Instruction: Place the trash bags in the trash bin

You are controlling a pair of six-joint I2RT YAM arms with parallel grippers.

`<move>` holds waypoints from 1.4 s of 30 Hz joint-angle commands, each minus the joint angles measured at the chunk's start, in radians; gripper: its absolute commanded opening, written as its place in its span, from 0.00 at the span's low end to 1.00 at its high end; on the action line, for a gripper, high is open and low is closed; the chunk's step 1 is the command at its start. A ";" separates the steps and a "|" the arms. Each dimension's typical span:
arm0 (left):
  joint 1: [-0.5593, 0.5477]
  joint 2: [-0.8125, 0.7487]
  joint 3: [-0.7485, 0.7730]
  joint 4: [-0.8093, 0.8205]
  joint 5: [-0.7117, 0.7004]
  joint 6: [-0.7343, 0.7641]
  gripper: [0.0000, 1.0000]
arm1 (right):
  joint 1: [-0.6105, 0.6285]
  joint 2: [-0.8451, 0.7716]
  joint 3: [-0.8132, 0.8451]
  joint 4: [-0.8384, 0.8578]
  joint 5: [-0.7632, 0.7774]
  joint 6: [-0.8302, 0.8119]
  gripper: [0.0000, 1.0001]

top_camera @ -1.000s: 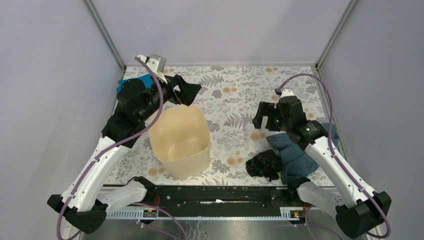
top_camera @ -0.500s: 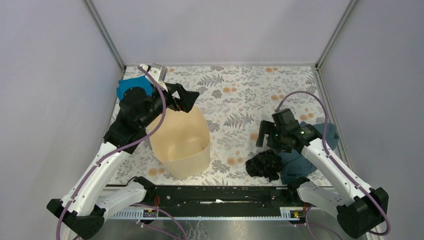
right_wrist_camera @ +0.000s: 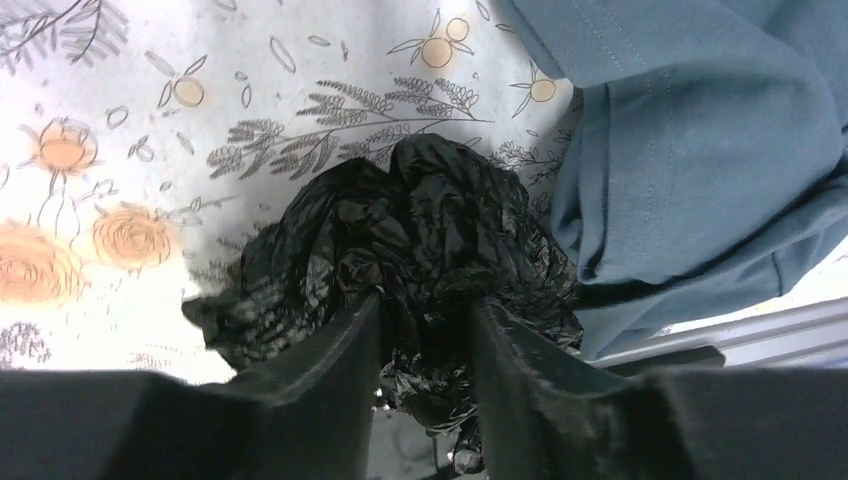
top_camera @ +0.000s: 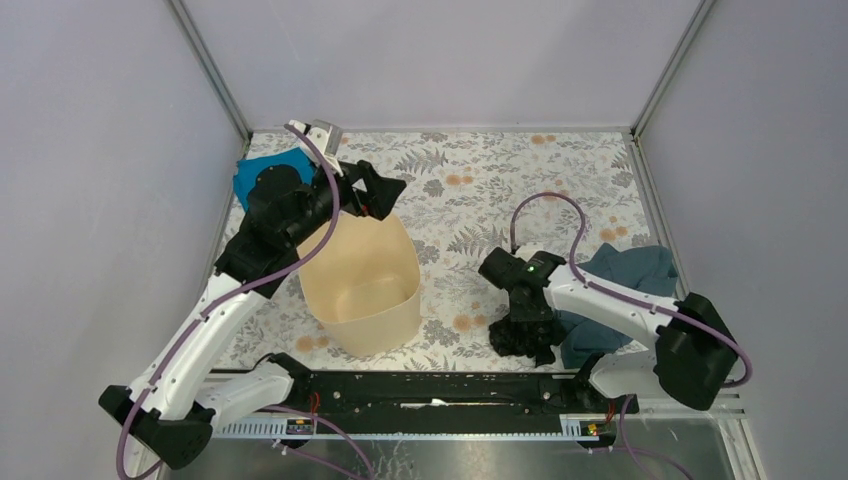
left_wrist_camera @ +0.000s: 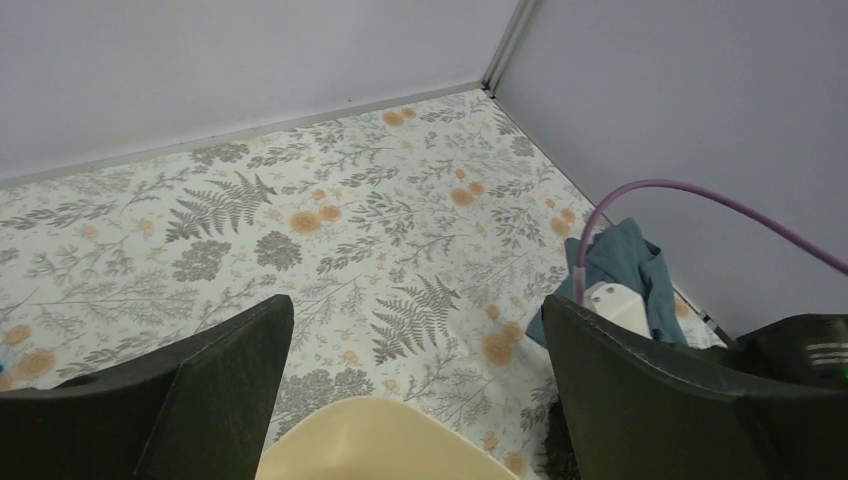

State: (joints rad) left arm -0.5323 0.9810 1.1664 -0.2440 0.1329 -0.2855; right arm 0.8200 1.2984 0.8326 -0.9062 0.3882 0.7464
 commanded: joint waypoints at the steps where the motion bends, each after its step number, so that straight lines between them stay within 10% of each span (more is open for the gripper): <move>1: -0.012 0.029 0.088 0.040 0.073 -0.058 0.99 | 0.034 0.057 0.020 -0.006 0.179 0.091 0.29; 7: -0.050 0.085 0.174 -0.008 0.131 -0.090 0.99 | 0.000 -0.124 -0.046 0.357 0.108 -0.102 0.05; 15: -0.076 0.206 0.237 -0.026 0.162 -0.114 0.99 | -0.479 -0.156 -0.051 0.982 -0.739 -0.362 0.00; 20: -0.080 0.375 0.403 -0.186 0.066 -0.023 0.99 | -0.699 0.084 -0.031 1.630 -1.312 -0.063 0.00; 25: -0.080 0.521 0.515 -0.196 0.054 0.002 0.99 | -0.766 0.308 0.109 2.041 -1.398 0.250 0.00; 33: -0.080 0.689 0.558 -0.115 0.100 -0.075 0.99 | -0.769 0.498 0.168 2.228 -1.453 0.339 0.00; 37: -0.079 0.715 0.511 -0.067 0.170 -0.078 0.76 | -0.771 0.489 0.144 2.176 -1.432 0.267 0.00; 42: -0.056 0.679 0.463 -0.039 0.071 -0.060 0.16 | -0.770 0.453 0.102 2.109 -1.424 0.181 0.00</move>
State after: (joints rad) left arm -0.6090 1.7084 1.6524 -0.3851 0.2462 -0.3481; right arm 0.0498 1.7947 0.9607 1.1984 -1.0161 1.0256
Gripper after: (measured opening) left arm 0.306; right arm 0.011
